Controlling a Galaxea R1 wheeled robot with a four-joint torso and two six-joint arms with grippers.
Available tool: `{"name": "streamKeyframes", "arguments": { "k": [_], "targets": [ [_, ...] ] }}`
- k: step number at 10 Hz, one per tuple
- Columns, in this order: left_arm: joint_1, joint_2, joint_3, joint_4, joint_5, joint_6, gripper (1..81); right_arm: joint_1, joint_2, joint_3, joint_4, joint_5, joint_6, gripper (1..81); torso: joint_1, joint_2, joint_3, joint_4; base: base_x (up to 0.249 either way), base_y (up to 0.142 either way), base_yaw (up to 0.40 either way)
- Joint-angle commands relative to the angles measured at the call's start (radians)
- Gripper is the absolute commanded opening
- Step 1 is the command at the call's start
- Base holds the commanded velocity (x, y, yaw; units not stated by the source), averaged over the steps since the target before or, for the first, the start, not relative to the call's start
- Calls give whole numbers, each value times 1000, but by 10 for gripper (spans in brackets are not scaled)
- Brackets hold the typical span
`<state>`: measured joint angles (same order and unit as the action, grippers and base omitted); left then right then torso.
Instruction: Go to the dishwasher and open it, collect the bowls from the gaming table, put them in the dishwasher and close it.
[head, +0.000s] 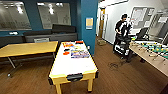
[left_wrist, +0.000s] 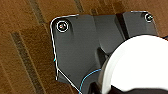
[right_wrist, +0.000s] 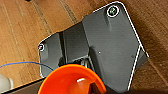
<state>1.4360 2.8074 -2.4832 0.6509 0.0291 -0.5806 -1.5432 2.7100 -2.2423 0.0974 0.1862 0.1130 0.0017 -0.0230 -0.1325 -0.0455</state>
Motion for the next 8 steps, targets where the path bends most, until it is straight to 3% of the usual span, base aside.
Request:
{"name": "streamKeyframes", "arguments": {
  "k": [1,3,8],
  "targets": [
    [-41,-14,-3,-7,43,-5,10,33,4,-34,-16,-53,-1,10,0,0,0,0,0,0,-392],
    [-39,-11,-5,-7,44,-7,10,39,46,-104,-19,-56,-3,10,0,0,0,0,0,0,-392],
    [-42,24,-20,3,44,-8,10,37,70,-124,-28,-68,-1,10,0,0,0,0,0,0,-393]
  ]
}}
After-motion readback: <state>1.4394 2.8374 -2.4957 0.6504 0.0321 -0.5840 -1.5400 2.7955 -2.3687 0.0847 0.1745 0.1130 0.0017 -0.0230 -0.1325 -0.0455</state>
